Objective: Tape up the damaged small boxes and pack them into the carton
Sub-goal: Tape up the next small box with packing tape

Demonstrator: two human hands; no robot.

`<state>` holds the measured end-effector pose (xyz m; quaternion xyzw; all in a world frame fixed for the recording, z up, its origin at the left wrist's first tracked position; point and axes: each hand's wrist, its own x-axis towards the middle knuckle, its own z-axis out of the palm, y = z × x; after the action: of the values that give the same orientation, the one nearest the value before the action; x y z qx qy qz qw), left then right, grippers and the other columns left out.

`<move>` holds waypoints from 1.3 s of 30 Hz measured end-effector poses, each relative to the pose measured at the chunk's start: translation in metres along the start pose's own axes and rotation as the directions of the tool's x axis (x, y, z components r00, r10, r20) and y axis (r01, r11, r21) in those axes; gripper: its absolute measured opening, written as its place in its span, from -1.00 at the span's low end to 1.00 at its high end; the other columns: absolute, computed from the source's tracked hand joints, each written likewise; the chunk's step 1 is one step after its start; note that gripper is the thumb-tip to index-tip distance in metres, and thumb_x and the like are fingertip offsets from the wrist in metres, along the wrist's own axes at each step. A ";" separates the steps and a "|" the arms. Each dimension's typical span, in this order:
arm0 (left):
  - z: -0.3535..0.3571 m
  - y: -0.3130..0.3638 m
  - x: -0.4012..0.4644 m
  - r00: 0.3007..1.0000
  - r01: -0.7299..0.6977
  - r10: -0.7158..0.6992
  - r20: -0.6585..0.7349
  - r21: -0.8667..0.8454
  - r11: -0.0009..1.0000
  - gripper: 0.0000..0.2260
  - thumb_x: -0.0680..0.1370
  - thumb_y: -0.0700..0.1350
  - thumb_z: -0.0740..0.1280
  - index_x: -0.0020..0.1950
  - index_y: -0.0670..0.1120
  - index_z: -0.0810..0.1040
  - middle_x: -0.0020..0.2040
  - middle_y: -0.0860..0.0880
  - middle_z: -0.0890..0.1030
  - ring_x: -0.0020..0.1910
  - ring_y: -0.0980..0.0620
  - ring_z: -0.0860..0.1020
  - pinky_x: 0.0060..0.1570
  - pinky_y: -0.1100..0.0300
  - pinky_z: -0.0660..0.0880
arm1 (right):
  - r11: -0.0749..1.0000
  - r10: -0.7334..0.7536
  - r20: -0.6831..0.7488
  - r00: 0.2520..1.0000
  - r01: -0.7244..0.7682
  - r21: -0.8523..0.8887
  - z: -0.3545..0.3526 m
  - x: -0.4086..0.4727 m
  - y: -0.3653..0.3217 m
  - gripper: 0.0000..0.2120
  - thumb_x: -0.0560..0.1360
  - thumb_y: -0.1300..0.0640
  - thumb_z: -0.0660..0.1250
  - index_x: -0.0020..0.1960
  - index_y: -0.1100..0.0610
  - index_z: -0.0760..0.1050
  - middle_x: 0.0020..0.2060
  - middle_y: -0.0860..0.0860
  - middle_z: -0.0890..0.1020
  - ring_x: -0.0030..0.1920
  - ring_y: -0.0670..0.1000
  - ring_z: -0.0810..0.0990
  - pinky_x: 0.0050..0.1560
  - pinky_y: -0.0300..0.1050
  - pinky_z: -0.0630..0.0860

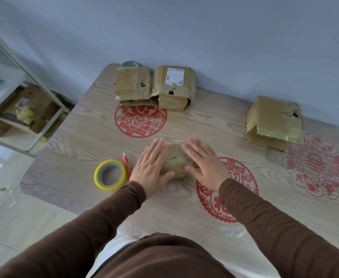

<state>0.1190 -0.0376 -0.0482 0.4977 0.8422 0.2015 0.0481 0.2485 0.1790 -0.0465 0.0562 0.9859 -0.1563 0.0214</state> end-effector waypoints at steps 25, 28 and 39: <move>-0.005 0.013 0.019 0.693 0.663 -0.661 0.287 -0.614 0.429 -0.49 0.72 0.11 -0.01 0.54 -0.19 0.29 0.48 -0.17 0.37 0.48 -0.09 0.31 0.11 0.58 0.13 | 0.372 0.589 0.253 0.768 -0.535 0.759 -0.020 0.009 -0.026 -0.40 0.64 -0.29 -0.02 0.54 0.04 0.24 0.34 0.05 0.50 0.17 0.03 0.54 0.18 -0.10 0.41; -0.008 0.023 0.014 0.650 0.581 -0.738 0.181 -0.744 0.329 -0.68 0.69 -0.04 0.21 0.31 -0.25 0.45 0.04 0.00 0.51 0.07 0.04 0.47 -0.13 0.66 0.24 | 0.285 0.708 0.098 0.700 -0.409 0.867 -0.016 -0.011 -0.039 -0.70 0.64 -0.15 0.21 0.13 0.09 0.41 -0.09 -0.04 0.47 -0.15 -0.08 0.43 -0.06 -0.14 0.39; 0.022 0.003 -0.011 0.716 0.566 -0.626 0.309 -0.782 0.261 -0.27 0.56 -0.26 0.41 0.60 0.07 0.11 0.55 0.00 0.17 0.54 -0.03 0.22 0.43 0.22 0.23 | 0.183 0.650 0.205 0.732 -0.413 0.892 0.023 -0.035 -0.038 -0.15 0.53 0.07 0.46 0.63 -0.04 0.01 0.55 0.01 0.24 0.51 -0.05 0.27 0.53 0.02 0.28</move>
<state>0.1333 -0.0396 -0.0685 0.0494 0.7604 0.5600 0.3251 0.2790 0.1325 -0.0547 0.4157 0.6493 -0.6332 -0.0685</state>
